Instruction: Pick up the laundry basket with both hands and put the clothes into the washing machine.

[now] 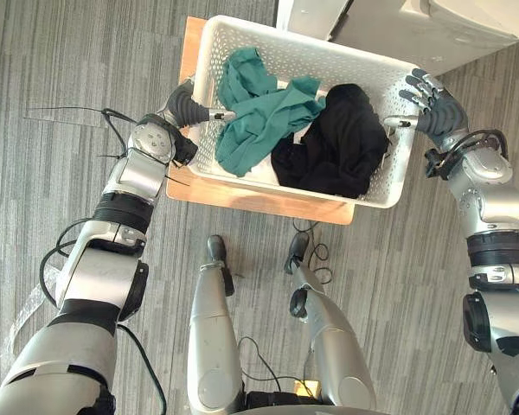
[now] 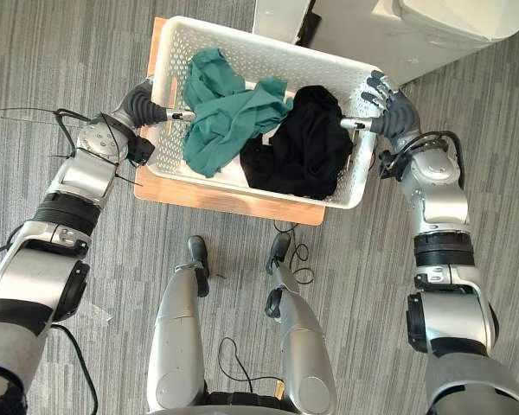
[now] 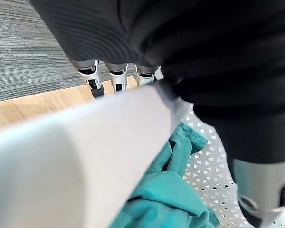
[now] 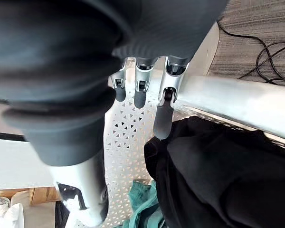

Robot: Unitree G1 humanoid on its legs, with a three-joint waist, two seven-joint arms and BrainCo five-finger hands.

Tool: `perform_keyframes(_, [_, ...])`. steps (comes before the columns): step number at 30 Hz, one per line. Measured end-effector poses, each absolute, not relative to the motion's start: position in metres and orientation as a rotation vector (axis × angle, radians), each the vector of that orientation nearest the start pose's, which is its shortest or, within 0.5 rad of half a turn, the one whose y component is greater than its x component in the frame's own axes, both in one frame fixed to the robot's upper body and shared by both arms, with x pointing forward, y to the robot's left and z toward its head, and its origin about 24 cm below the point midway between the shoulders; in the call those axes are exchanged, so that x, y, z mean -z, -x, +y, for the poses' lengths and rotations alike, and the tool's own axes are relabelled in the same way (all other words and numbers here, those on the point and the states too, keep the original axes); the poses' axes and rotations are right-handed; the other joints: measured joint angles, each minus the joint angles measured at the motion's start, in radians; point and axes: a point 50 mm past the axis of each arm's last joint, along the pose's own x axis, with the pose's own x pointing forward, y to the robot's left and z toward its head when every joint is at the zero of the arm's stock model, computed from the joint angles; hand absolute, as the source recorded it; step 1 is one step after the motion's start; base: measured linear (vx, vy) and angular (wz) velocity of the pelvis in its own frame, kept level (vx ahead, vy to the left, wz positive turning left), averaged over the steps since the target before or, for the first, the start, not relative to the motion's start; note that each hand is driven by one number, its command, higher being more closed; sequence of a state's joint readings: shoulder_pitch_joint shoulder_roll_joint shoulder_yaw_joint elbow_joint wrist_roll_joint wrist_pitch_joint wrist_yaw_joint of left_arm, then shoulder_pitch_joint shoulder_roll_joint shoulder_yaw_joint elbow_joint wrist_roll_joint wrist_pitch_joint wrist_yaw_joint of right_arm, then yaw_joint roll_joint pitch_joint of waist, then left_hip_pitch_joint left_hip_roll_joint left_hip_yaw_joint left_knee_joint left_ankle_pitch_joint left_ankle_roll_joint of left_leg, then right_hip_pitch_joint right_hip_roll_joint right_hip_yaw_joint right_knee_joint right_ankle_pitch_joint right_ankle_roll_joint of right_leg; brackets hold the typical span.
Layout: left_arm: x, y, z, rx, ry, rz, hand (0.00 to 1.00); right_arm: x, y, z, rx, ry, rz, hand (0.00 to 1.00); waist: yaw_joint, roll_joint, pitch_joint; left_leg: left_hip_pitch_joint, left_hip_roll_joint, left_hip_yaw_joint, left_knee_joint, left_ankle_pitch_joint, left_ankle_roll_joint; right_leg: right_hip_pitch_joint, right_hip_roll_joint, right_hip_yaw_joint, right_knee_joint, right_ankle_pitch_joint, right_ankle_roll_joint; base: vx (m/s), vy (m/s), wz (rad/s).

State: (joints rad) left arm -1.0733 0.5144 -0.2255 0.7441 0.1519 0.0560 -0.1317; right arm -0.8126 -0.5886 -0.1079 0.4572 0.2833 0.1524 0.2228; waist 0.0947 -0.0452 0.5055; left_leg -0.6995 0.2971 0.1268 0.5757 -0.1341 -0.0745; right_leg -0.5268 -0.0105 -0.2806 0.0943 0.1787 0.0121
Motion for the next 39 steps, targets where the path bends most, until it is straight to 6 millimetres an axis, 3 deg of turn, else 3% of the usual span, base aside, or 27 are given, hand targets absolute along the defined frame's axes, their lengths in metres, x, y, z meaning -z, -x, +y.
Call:
perform_keyframes(11, [-0.237, -0.408, 0.189, 0.061, -0.735, -0.206, 0.0, -0.225, -0.36, -0.29, 0.075, 0.125, -0.242, 0.0, -0.002, -0.001, -0.001, 0.002, -0.003, -0.003, 0.002, 0.0, 0.0, 0.001, -0.006, -0.006, 0.011, -0.007, 0.006, 0.0, 0.002, 0.02])
perform_keyframes(21, [-0.235, -0.408, 0.187, 0.068, -0.729, -0.2, 0.0, -0.194, -0.36, -0.323, 0.173, 0.055, -0.084, 0.0, -0.004, -0.001, -0.001, 0.0, -0.003, -0.001, 0.008, -0.001, 0.0, -0.007, -0.008, -0.004, 0.025, -0.019, 0.013, 0.0, 0.0, 0.0])
perform_keyframes(25, [-0.235, -0.409, 0.186, 0.071, -0.728, -0.202, 0.0, -0.18, -0.366, -0.325, 0.17, 0.021, -0.008, 0.0, -0.002, -0.001, -0.001, -0.011, -0.005, 0.002, 0.002, 0.0, 0.0, -0.023, -0.01, -0.002, 0.025, -0.018, 0.012, 0.0, -0.001, -0.01])
perform_keyframes(28, [-0.243, -0.41, 0.184, 0.07, -0.728, -0.222, 0.0, -0.169, -0.373, -0.315, 0.138, 0.037, 0.063, 0.0, -0.002, -0.001, -0.001, -0.02, -0.005, -0.001, 0.001, 0.0, 0.001, -0.031, -0.01, -0.005, 0.026, -0.015, 0.008, 0.02, 0.002, 0.02])
perform_keyframes(32, [-0.248, -0.413, 0.181, 0.07, -0.722, -0.224, 0.0, -0.167, -0.38, -0.304, 0.099, 0.042, 0.092, 0.0, 0.0, -0.001, -0.001, -0.023, -0.011, -0.006, -0.002, 0.0, 0.001, -0.032, -0.013, -0.008, 0.026, -0.015, 0.008, 0.01, 0.003, 0.01])
perform_keyframes(39, [-0.255, -0.414, 0.181, 0.062, -0.721, -0.235, 0.0, -0.171, -0.384, -0.301, 0.112, 0.04, 0.098, 0.0, -0.004, -0.001, 0.0, -0.035, -0.018, -0.013, -0.001, 0.002, 0.003, -0.038, -0.019, -0.014, 0.024, -0.016, 0.009, 0.0, 0.009, 0.02])
